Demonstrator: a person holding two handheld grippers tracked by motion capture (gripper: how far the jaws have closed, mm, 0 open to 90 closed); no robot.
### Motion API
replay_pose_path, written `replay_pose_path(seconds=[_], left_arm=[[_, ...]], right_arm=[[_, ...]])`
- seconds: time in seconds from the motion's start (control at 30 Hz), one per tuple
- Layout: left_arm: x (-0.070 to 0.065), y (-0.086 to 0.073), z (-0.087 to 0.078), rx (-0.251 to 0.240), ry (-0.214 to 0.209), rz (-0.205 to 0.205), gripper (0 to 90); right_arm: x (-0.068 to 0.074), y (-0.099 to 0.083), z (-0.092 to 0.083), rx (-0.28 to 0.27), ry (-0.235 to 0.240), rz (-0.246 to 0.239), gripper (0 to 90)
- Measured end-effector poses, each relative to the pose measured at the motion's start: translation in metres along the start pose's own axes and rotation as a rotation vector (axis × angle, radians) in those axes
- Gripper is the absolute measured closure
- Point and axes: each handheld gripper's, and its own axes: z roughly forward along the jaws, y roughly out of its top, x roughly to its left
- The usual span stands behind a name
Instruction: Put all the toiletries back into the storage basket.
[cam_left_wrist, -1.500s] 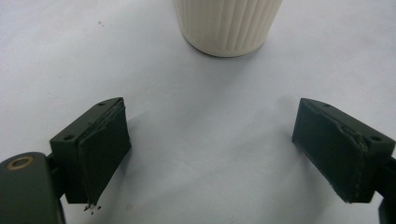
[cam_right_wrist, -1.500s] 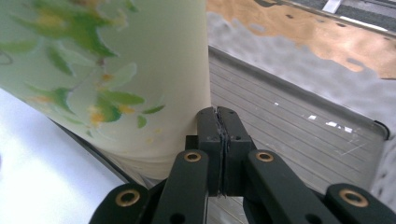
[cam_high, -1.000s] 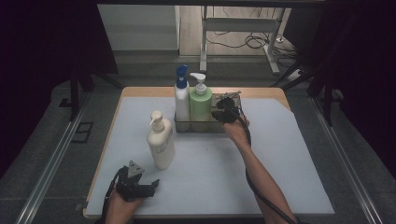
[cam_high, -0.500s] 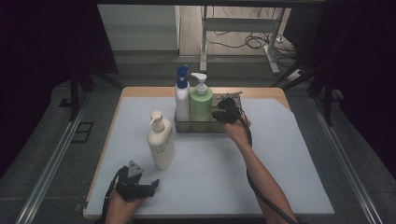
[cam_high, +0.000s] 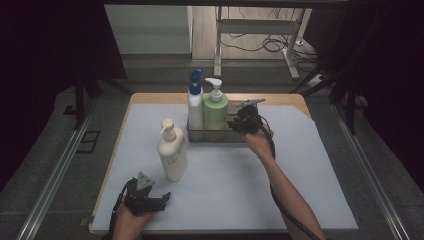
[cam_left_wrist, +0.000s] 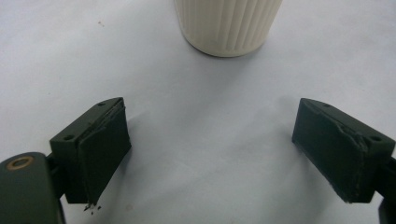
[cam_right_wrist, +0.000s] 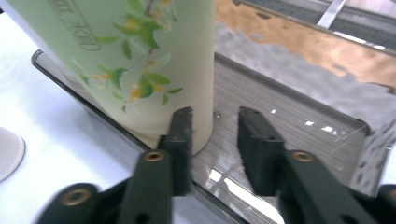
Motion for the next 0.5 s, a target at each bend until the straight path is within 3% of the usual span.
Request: replay_pose_path(seconds=[0.2,0.5], left_arm=[[0.0,0.0,0.0,0.0,0.001,0.0,10.6],[0.0,0.0,0.0,-0.001,0.0,-0.002,10.6]], right_arm=[[0.001,-0.005,-0.014,-0.011,0.01,-0.029,41.9],[0.009,-0.014,-0.039,-0.041,0.042,-0.085,26.4]])
